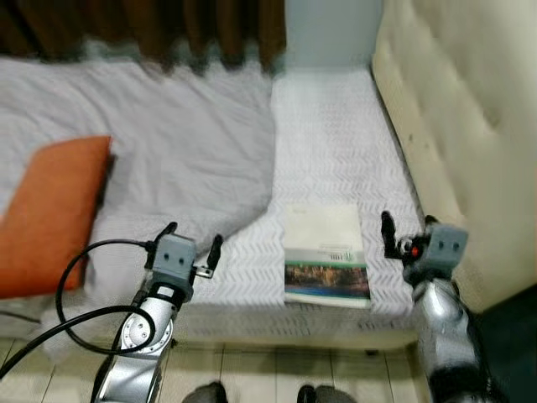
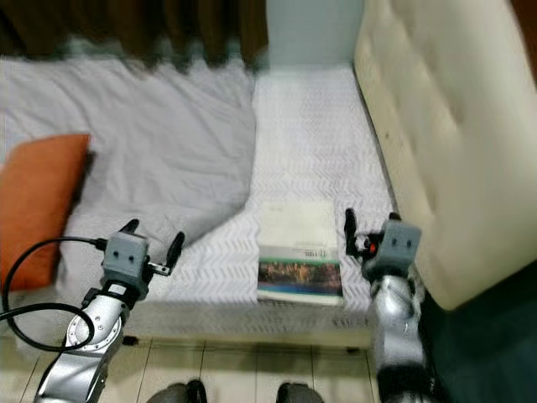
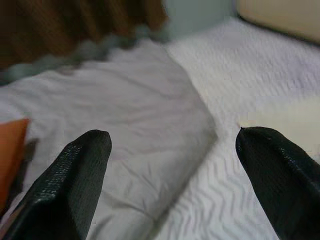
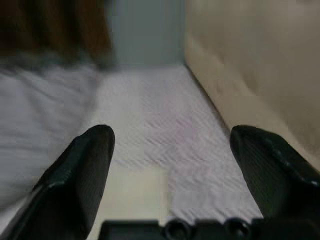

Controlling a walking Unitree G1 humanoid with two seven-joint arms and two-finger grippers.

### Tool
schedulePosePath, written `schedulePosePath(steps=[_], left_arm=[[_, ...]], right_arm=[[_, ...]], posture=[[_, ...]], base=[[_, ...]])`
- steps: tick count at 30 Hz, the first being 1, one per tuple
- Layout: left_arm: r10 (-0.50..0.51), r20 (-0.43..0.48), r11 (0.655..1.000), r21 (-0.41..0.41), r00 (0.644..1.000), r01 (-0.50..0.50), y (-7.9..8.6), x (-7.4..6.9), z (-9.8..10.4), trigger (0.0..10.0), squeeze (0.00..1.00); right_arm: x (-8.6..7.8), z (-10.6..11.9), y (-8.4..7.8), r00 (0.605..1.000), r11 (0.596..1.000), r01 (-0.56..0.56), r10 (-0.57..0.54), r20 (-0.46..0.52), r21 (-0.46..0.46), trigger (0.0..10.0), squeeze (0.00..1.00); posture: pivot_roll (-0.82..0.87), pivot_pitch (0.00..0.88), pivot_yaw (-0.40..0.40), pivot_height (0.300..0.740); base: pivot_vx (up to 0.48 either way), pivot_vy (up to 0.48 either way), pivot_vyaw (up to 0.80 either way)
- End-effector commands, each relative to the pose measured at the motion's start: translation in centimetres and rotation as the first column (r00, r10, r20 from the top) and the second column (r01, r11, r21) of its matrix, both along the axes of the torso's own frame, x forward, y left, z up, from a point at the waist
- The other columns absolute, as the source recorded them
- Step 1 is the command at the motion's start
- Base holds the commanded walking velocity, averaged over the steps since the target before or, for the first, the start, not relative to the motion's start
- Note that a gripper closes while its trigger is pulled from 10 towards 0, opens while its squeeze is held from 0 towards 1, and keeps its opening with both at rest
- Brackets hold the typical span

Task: Clean up the room

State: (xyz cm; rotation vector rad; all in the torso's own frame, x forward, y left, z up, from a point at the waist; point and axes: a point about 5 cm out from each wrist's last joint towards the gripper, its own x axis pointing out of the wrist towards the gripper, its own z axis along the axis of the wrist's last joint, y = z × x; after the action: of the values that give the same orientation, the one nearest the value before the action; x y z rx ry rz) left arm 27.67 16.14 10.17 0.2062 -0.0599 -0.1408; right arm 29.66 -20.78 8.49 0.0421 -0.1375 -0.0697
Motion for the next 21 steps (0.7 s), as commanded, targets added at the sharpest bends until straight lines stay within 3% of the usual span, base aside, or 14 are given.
schedulePosePath(steps=[1, 2, 3, 6, 11, 16, 21], left_arm=[[0.019, -0.048, 0.998, -0.058, 0.999, -0.021, 0.1, -0.4, -1.1, 10.0, 0.0], [0.012, -0.056, 0.997, -0.079, 0.998, -0.017, -0.1, -0.5, -1.3, 10.0, 0.0], [0.005, -0.068, 0.994, -0.113, 0.998, -0.012, -0.4, -0.4, -1.6, 10.0, 0.0], [-0.01, -0.089, 0.984, -0.179, 0.996, -0.006, -1.0, 0.3, -2.1, 10.0, 0.0], [-0.019, -0.102, 0.985, -0.172, 0.995, 0.001, -0.8, 1.4, -2.1, 10.0, 0.0], [-0.01, -0.117, 0.989, -0.145, 0.993, -0.007, 0.1, 1.2, -2.8, 10.0, 0.0], [0.041, -0.109, 0.984, -0.168, 0.993, -0.059, 1.3, 0.4, -3.4, 10.0, 0.0]], right_arm=[[-1.4, -1.4, 0.9, 0.998, 0.999, -0.033, 0.033, -0.05, -0.003, 10.0, 1.0], [-2.0, -2.0, 1.0, 0.997, 0.999, -0.034, 0.034, -0.072, -0.011, 10.0, 1.0], [-2.4, -2.8, 1.0, 0.994, 0.999, -0.036, 0.035, -0.106, -0.009, 10.0, 0.02], [-2.6, -3.5, 0.7, 0.988, 1.0, -0.025, 0.025, -0.156, 0.002, 10.0, 0.0], [-2.3, -2.7, 0.4, 0.988, 1.0, -0.025, 0.023, -0.155, -0.011, 10.0, 0.0], [-2.4, -2.7, 0.1, 0.987, 1.0, -0.021, 0.018, -0.158, -0.021, 10.0, 0.0], [-2.7, -3.0, 0.4, 0.985, 0.999, -0.036, 0.036, -0.166, 0.007, 10.0, 0.0]], posture=[[-0.05, 0.0, -0.014, 0.74], [-0.05, 0.0, -0.011, 0.74], [-0.06, 0.0, -0.001, 0.74], [-0.08, 0.0, 0.012, 0.74], [-0.09, 0.0, 0.029, 0.74], [-0.09, 0.0, 0.034, 0.74], [-0.08, 0.0, 0.021, 0.74]], base=[[0.0, 0.0, 0.0], [0.0, 0.0, 0.0], [0.0, 0.0, 0.0], [0.0, 0.32, 0.0], [0.0, 0.48, 0.0], [0.0, 0.48, 0.0], [0.0, 0.48, 0.0]])
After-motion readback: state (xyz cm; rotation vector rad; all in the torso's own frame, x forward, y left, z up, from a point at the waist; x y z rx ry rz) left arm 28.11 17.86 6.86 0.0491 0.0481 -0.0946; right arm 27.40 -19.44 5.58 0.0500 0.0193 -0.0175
